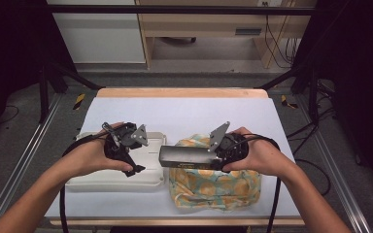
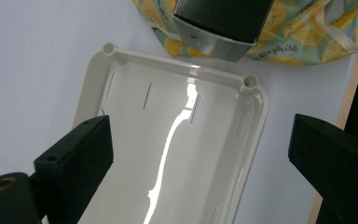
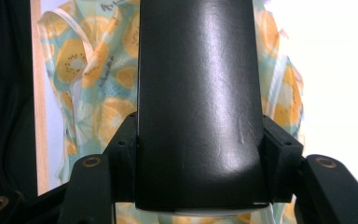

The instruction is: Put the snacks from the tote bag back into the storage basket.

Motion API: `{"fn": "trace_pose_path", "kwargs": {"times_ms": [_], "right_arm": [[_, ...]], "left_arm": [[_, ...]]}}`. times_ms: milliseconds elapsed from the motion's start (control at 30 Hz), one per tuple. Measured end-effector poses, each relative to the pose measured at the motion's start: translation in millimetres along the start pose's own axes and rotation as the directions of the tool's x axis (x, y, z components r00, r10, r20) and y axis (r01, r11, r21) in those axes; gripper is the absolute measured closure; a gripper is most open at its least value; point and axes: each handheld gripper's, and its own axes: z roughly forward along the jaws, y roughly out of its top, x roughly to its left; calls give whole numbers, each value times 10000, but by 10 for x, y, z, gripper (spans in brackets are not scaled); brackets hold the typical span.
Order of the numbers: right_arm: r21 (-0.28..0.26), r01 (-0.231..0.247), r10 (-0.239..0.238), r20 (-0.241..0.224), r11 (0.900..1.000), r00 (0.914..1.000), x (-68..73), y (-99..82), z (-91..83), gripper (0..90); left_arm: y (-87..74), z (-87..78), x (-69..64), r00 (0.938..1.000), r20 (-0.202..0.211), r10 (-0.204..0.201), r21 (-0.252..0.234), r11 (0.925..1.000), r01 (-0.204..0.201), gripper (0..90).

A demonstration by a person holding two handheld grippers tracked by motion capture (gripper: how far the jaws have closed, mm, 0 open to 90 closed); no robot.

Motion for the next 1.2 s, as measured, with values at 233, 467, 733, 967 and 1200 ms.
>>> {"fn": "trace_pose_path", "kwargs": {"times_ms": [233,467,733,967,1200], "right_arm": [[-13,87,-87,-107,10000,9999,15,95,53,435],[42,165,-164,-163,9999,9997,28,175,90,435],[40,260,-259,-280,9997,9993,44,239,122,435],[-112,375,-379,-383,9992,9985,77,303,127,435],[-164,463,-471,-540,9988,9974,99,339,126,435]], "left_arm": [[66,-24,-14,9990,151,419,107,9991,-421,65],[140,-28,-36,9965,331,771,244,9967,-779,71],[212,44,-79,9920,655,1077,448,9928,-1107,76],[272,161,-59,9879,905,1262,747,9883,-1331,81],[329,213,-72,9813,1124,1563,859,9823,-1663,108]]}}
